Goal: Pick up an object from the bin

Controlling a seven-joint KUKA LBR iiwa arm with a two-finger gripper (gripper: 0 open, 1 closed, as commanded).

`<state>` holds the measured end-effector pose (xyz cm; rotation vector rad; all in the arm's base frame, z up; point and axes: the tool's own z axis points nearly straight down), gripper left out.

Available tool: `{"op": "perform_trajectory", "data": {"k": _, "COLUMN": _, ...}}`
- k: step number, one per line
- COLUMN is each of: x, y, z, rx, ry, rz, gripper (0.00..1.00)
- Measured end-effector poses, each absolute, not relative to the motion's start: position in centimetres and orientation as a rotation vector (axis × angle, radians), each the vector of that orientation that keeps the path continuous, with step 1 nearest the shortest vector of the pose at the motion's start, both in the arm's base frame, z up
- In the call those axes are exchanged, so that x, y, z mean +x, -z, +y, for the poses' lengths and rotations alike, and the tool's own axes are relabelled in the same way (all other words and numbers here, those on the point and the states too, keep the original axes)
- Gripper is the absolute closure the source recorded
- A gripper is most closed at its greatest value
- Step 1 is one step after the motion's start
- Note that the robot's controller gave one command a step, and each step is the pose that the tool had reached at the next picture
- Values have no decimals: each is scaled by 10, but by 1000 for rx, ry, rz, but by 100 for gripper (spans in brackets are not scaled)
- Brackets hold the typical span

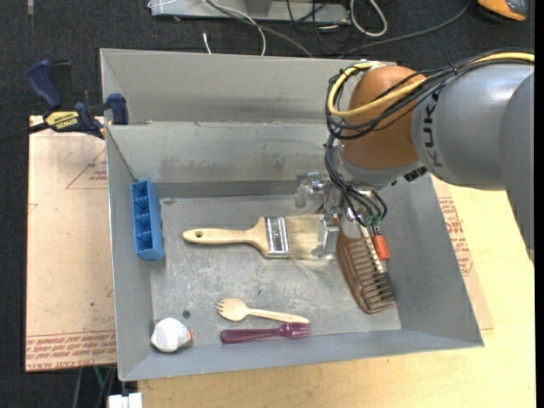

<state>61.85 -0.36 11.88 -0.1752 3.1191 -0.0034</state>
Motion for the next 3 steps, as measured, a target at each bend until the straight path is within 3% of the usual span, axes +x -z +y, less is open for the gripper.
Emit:
{"op": "perform_trajectory", "data": {"k": 1, "x": 618, "y": -100, "z": -28, "rx": -520, "ry": -3, "rz": 3097, "gripper": 0}}
{"op": "perform_trajectory", "data": {"k": 2, "x": 608, "y": -71, "z": 16, "rx": -315, "ry": 3, "rz": 3105, "gripper": 0}}
{"op": "perform_trajectory", "data": {"k": 3, "x": 622, "y": -72, "z": 9, "rx": -848, "ry": -3, "rz": 3015, "gripper": 100}}
